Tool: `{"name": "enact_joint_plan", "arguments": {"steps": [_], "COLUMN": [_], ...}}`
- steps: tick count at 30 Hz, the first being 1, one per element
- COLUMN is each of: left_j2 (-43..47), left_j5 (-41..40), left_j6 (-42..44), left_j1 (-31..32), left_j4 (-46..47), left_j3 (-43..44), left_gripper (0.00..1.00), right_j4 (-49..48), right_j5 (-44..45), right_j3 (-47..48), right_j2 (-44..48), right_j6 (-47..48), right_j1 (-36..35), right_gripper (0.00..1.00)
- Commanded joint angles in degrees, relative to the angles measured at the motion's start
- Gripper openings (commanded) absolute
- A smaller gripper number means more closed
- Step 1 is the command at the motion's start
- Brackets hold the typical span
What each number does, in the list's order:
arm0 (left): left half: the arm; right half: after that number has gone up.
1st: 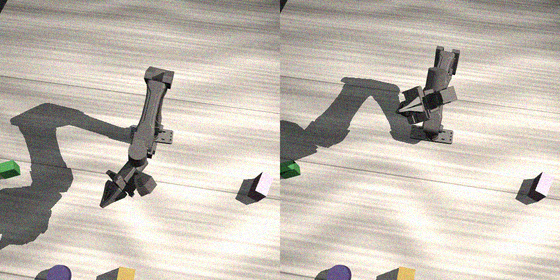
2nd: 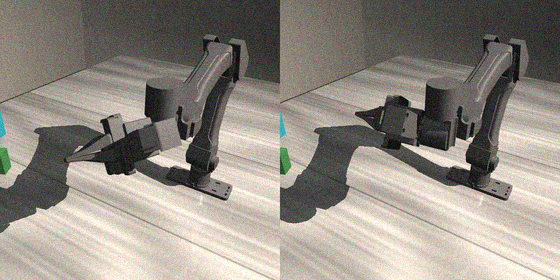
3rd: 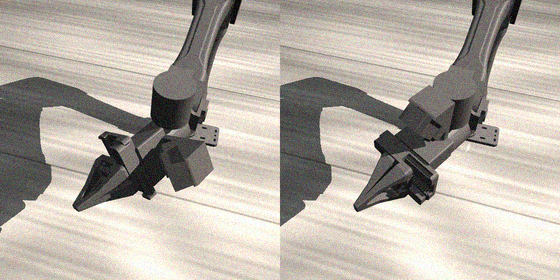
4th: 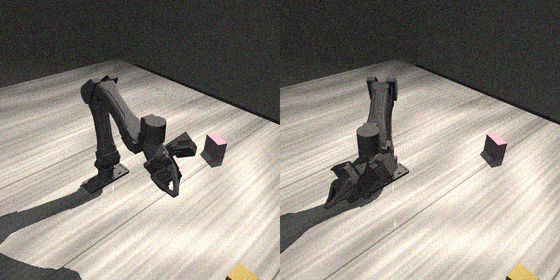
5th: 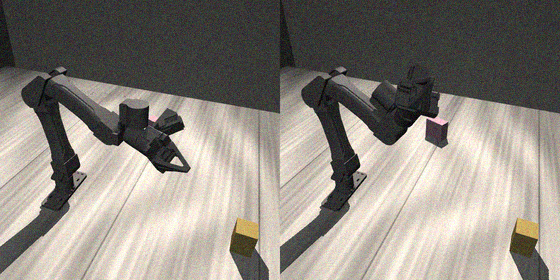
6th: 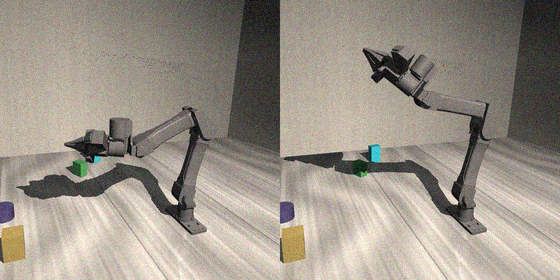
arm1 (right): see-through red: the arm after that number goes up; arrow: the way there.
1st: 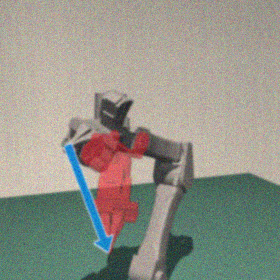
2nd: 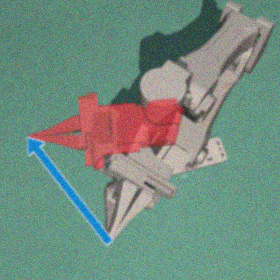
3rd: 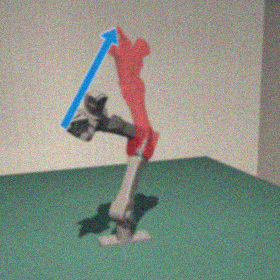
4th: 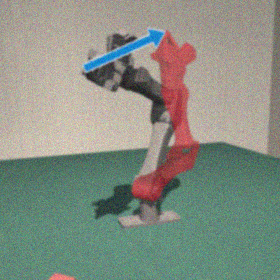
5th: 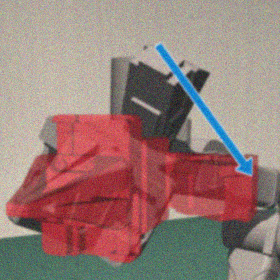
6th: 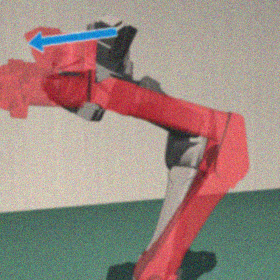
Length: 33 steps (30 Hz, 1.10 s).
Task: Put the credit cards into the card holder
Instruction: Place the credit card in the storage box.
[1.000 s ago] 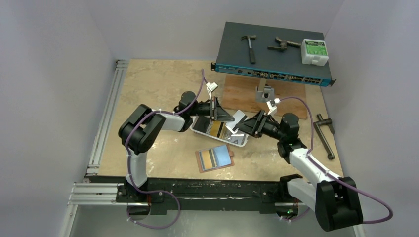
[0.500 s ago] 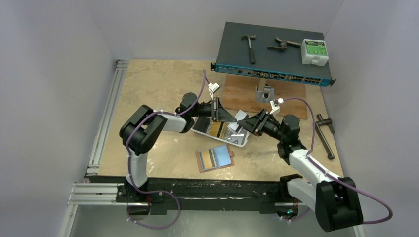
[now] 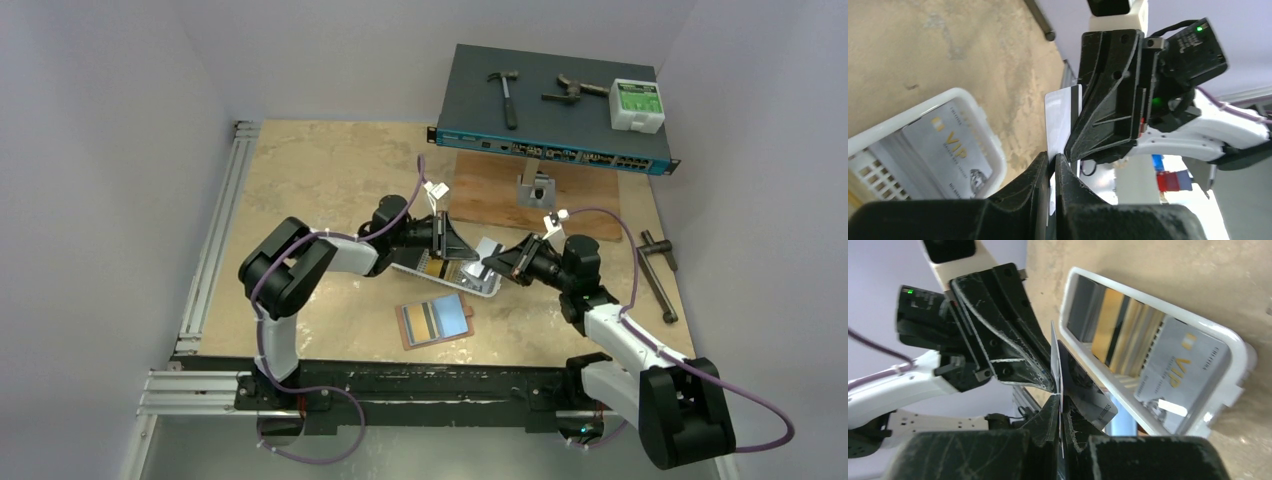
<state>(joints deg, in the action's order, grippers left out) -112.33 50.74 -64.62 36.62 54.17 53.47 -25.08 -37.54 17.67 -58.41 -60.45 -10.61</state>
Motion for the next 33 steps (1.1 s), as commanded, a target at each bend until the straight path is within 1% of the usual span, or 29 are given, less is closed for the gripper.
{"name": "enact_joint_plan", "arguments": {"steps": [1,5,13,17,20,23,25,27,28,30,33], "left_j2": [4.36,1.93,-2.25,-3.06,-3.22,-2.10,-1.20,0.24,1.35,3.72,7.02], "left_j5": [-7.77,-10.47,-11.83,-12.83,-12.91,-13.68,-14.04,-13.82,-13.86,-13.62,-12.43], "left_j6": [16.16,18.90,22.78,25.71,26.20,29.02,30.92,32.73,34.01,36.57,40.36], "left_j1": [0.89,2.45,3.50,4.24,4.20,4.13,3.99,3.75,3.75,3.74,3.41], "left_j4": [-17.20,-19.92,-22.64,-23.85,-24.90,-29.04,-33.19,-37.17,-39.08,-42.03,-46.88], "left_j3": [-1.01,0.01,4.88,5.67,6.43,8.11,9.71,10.85,11.28,11.33,11.58], "left_gripper": [0.06,0.08,0.10,0.14,0.15,0.19,0.26,0.41,0.46,0.70,0.91], "right_j4": [6.59,8.11,7.69,6.75,6.54,7.06,8.61,9.99,10.84,13.01,16.14], "right_j5": [2.95,3.65,4.43,4.49,4.80,4.81,5.13,5.24,5.33,5.65,5.49], "right_j3": [2.05,1.84,2.59,2.74,2.72,3.18,4.05,4.99,5.53,6.67,8.05], "right_j2": [1.41,2.06,0.22,-1.36,-1.51,-1.64,-1.36,-0.73,-0.24,1.09,2.48], "right_j6": [5.07,6.09,7.10,7.19,7.31,7.70,8.64,9.20,9.52,10.36,11.30], "right_j1": [0.15,0.11,0.07,0.15,0.10,0.12,0.11,0.15,0.09,0.15,0.19], "right_gripper": [0.00,0.00,0.00,0.00,0.00,0.00,0.00,0.00,0.00,0.00,0.00]}}
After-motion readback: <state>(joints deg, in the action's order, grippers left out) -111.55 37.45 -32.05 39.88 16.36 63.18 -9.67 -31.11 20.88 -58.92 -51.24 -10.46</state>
